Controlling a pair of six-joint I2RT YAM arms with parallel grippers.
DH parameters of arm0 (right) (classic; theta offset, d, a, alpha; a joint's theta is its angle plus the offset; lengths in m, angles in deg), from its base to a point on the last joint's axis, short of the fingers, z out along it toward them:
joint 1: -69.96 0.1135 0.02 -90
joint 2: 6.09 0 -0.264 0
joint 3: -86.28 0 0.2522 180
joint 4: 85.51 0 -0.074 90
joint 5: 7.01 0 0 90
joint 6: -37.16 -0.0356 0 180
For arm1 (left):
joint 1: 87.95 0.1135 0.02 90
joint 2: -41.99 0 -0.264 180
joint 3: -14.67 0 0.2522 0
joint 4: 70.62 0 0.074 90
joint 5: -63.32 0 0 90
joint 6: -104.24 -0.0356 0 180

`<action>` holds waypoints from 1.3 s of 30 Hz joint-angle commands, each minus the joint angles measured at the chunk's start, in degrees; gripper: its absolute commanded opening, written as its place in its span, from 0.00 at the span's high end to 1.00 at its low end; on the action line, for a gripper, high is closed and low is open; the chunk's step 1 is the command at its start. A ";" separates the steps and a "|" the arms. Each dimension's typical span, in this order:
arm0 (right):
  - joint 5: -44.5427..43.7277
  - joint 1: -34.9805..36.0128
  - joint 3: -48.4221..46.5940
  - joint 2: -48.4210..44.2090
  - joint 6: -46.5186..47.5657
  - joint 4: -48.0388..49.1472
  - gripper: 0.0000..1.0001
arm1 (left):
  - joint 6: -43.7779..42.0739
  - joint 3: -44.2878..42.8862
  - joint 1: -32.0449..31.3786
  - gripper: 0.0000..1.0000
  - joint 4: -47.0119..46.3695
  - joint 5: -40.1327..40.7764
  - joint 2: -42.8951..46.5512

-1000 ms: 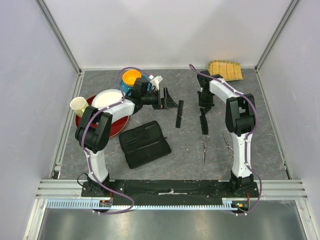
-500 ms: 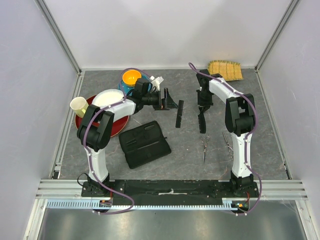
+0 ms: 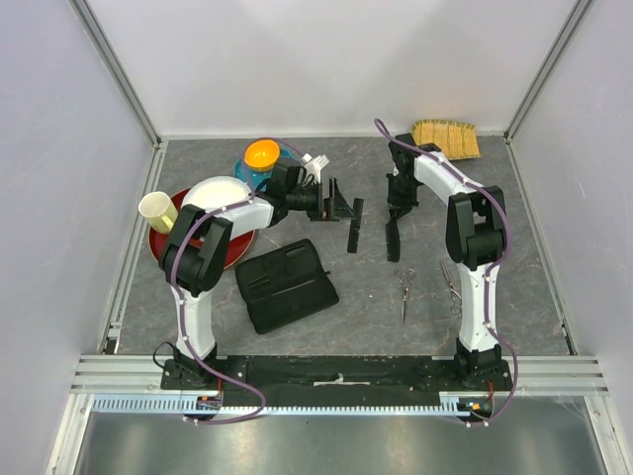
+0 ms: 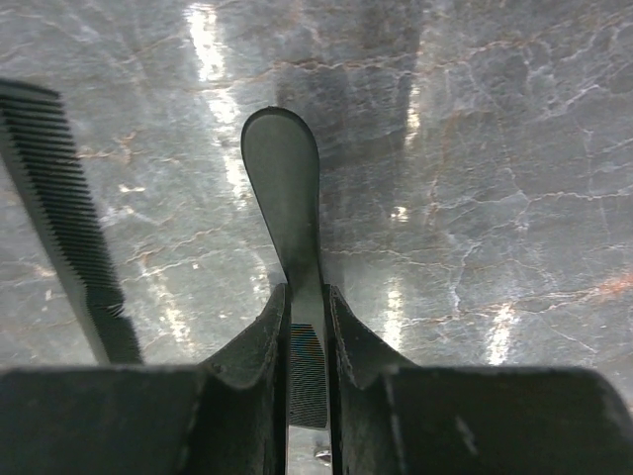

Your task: Sort the hair-cutting tools

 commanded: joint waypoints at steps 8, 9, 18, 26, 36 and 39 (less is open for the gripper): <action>11.67 0.26 2.22 -7.11 -4.18 6.35 0.97 | 3.28 -3.69 -2.46 0.06 -5.88 -3.84 -6.01; 13.33 0.35 2.92 -7.28 -4.87 6.79 0.97 | 3.45 -3.69 -2.54 0.06 -6.58 -4.02 -6.19; 20.20 1.93 5.56 -9.31 -9.45 12.33 0.97 | 6.43 -5.45 -4.48 0.06 -9.04 -5.34 -9.36; 24.24 3.07 7.49 -10.89 -12.17 15.58 0.97 | 8.20 -6.86 -5.36 0.14 -9.58 -4.90 -11.47; 25.13 3.34 8.02 -12.21 -12.35 16.20 0.98 | 5.56 -7.83 -5.27 0.77 -6.23 -5.34 -10.33; 24.78 3.25 8.20 -13.35 -12.09 16.20 0.99 | 5.74 -7.91 -5.27 0.89 -6.23 -5.60 -9.36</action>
